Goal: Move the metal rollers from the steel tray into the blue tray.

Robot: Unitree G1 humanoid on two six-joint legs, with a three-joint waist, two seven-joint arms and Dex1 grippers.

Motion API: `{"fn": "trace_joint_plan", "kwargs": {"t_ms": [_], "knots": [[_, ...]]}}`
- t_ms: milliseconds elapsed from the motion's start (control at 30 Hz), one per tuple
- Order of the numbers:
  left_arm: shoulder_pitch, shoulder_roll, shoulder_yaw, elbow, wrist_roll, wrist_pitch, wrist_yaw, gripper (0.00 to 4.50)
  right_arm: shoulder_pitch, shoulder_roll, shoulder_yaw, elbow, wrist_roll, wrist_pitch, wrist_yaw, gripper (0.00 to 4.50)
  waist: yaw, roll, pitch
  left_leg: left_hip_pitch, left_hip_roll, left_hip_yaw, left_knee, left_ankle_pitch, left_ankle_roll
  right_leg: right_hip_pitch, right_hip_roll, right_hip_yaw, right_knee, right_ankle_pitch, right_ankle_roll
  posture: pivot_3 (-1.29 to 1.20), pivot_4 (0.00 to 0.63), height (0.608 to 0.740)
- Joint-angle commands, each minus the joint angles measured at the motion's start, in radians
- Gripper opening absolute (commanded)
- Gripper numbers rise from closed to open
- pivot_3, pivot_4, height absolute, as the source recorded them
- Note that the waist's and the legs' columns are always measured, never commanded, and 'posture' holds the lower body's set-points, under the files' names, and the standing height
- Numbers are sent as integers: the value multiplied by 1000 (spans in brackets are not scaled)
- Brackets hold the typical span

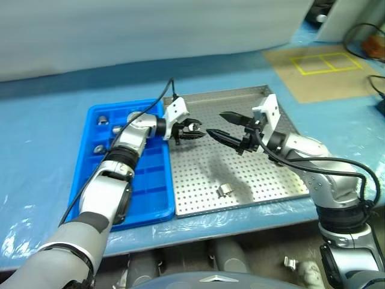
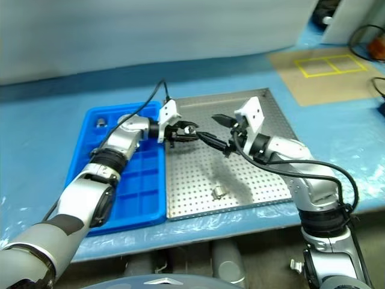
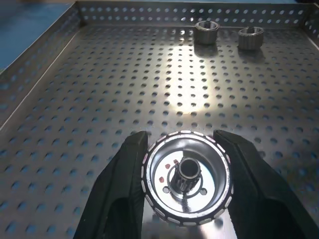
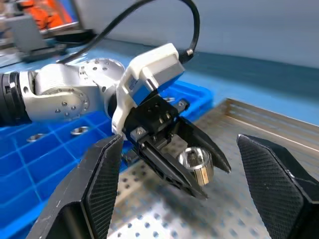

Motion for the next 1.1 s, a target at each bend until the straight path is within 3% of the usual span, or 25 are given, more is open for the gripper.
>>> {"fn": "trace_joint_plan", "kwargs": {"t_ms": [33, 233, 367, 500, 767, 1100], "knots": [[68, 73, 23, -246, -63, 105, -12, 1724, -74, 49, 54, 73, -37, -74, 70, 3753, 58, 0, 0, -1, 1, 0, 0, 0, -1, -1, 0, -1, 1, 0, 0, -94, 150, 740], [288, 260, 72, -675, -177, 322, -28, 1724, -189, 154, 126, 292, -106, -173, 181, 3753, 151, 0, 0, 0, 4, 3, 0, 2, -4, -3, 1, 0, 4, -2, -3, 63, 150, 740], [396, 362, 105, -822, -234, 398, -26, 1724, -232, 188, 153, 387, -139, -218, 258, 3753, 201, 0, 0, 1, 4, 3, -5, 5, -11, -4, 1, -1, 5, -2, -4, 143, 150, 740], [509, 444, 143, -940, -285, 471, -6, 1724, -267, 221, 171, 448, -150, -232, 338, 3753, 215, 0, 0, 4, 4, 3, -10, 7, -20, -4, 1, -1, 7, -2, -4, 199, 150, 740], [707, 536, 173, -1063, -334, 498, 18, 1724, -277, 198, 234, 433, -147, -173, 536, 3753, 234, 0, 1, 9, 13, 2, -19, 14, -31, -5, 11, -1, 8, -4, -6, 264, 150, 740], [809, 587, 174, -1103, -345, 492, 44, 1724, -280, 220, 246, 466, -191, -195, 570, 3753, 250, -1, 0, 13, 15, 2, -27, 18, -38, -6, 13, -1, 9, -6, -10, 299, 150, 740]]}}
